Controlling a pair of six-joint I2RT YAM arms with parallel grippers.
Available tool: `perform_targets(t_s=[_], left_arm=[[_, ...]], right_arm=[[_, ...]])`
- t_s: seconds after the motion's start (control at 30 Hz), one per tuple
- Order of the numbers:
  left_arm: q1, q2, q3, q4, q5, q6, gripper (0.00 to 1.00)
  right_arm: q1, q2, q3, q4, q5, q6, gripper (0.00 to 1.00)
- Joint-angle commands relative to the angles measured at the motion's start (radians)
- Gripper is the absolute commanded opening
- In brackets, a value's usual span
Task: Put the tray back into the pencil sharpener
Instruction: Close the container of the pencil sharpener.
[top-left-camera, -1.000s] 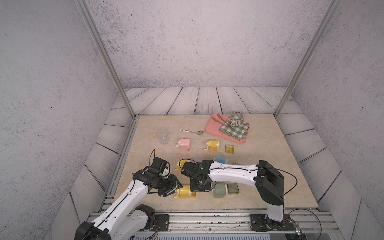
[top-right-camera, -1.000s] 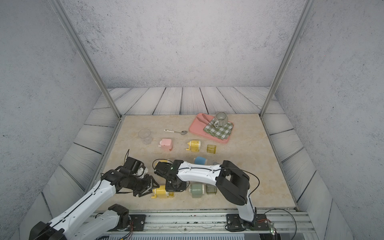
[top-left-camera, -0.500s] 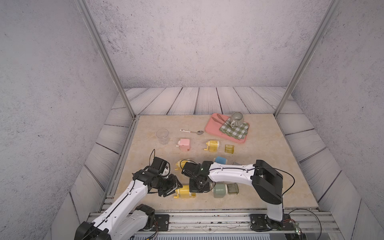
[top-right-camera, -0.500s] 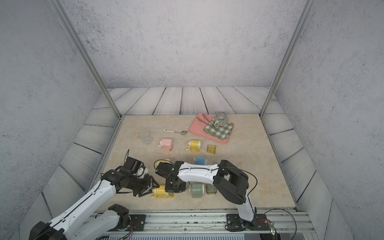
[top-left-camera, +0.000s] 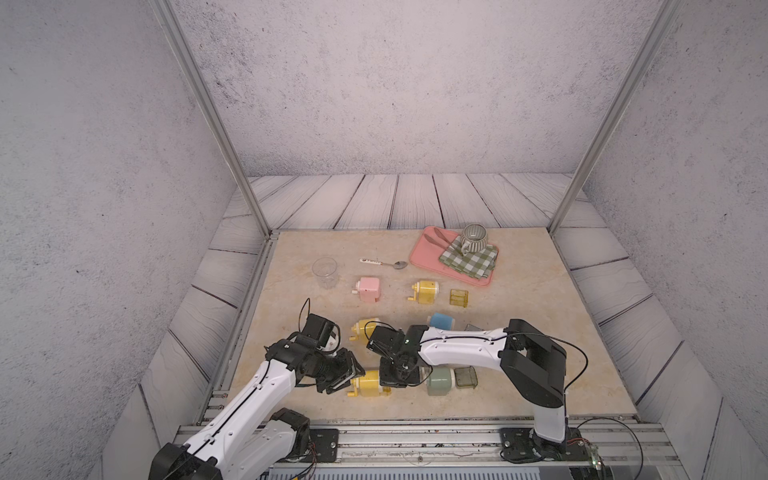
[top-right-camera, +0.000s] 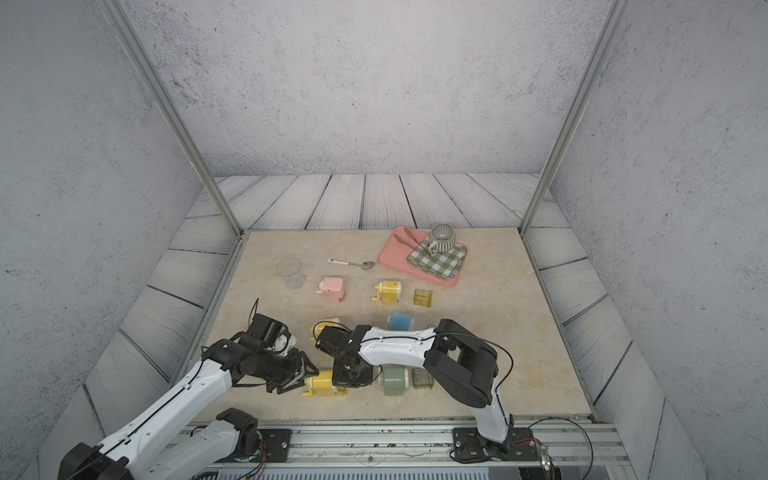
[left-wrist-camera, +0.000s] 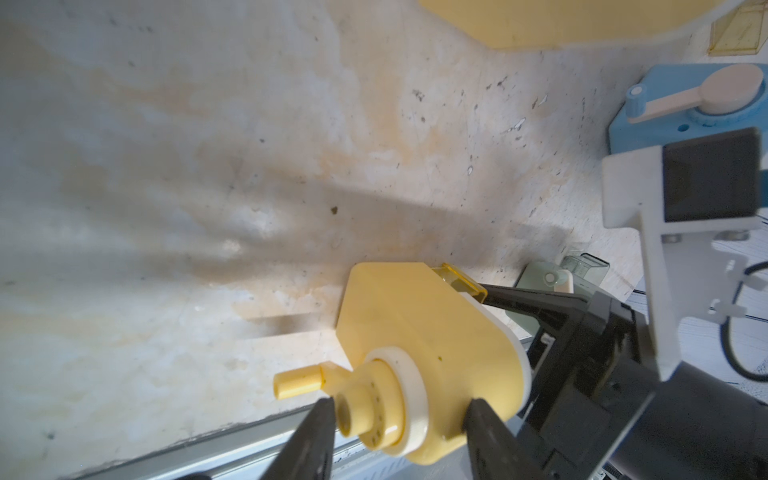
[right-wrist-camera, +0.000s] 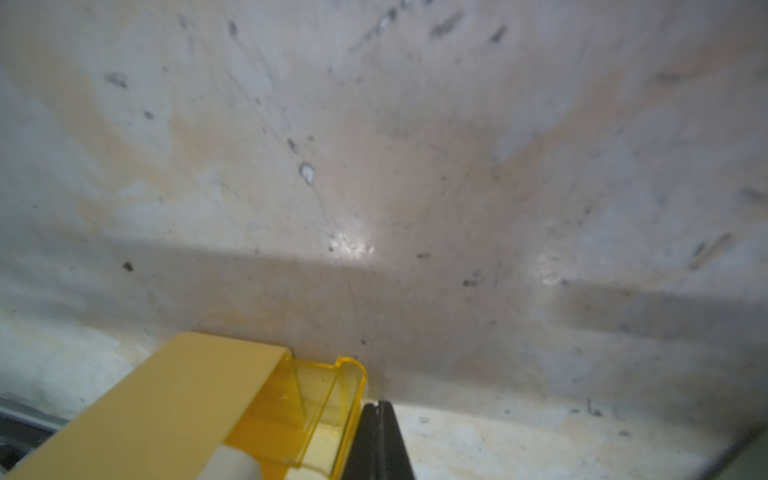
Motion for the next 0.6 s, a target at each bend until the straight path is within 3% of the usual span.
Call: perform_targets(t_s=[0.0,0.57], left_arm=[[-0.011,0.001,-0.005,-0.042,-0.025,0.002,0.54],[-0.011,0.004,-0.005,-0.042,-0.03,0.002,0.54]], right_arm=[[0.0,-0.049,-0.013,0.057,-0.019,0.01,0.0],[0.0,-0.065,-0.022,0.087,-0.031,0.007,0.0]])
